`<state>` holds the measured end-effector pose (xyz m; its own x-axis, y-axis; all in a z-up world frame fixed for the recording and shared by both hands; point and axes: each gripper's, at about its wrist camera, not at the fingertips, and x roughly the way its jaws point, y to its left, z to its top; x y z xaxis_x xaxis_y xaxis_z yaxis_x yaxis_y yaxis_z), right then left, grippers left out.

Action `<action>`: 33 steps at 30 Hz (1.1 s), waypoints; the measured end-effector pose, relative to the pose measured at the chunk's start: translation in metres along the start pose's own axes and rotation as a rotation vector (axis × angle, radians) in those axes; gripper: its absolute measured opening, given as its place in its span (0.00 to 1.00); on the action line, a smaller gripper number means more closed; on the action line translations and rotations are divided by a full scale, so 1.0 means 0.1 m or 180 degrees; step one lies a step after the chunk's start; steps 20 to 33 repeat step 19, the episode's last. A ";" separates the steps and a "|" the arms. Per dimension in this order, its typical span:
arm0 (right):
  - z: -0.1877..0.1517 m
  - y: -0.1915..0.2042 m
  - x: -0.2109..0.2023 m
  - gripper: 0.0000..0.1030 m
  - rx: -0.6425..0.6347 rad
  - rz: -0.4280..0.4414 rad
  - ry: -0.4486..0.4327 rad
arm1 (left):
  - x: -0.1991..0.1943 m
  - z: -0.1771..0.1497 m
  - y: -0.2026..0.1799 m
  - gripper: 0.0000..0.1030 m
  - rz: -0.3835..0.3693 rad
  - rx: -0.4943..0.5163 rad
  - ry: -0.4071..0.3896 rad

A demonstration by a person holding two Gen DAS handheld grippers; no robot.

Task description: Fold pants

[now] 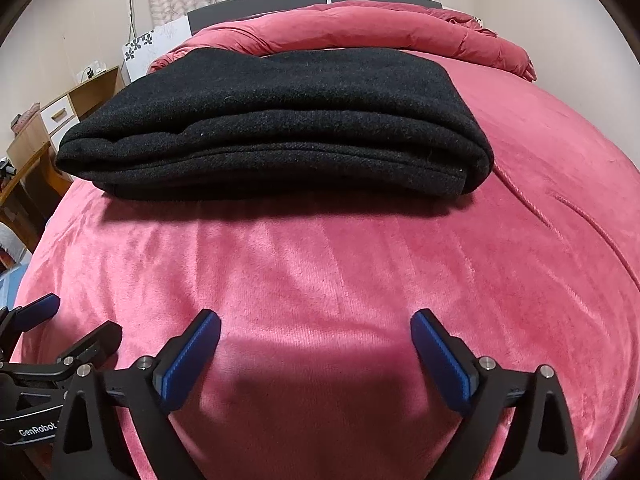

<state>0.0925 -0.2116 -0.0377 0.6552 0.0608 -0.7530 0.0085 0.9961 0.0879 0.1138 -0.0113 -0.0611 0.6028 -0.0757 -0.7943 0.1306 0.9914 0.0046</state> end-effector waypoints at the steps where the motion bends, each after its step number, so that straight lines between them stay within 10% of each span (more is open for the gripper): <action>1: 0.00 0.00 0.01 0.96 -0.0001 0.0003 0.0003 | 0.00 0.00 0.00 1.00 -0.0004 -0.0002 0.0001; 33: 0.01 0.00 0.01 0.96 0.0002 0.0011 0.0005 | 0.03 0.00 -0.01 1.00 -0.0006 -0.0017 -0.0015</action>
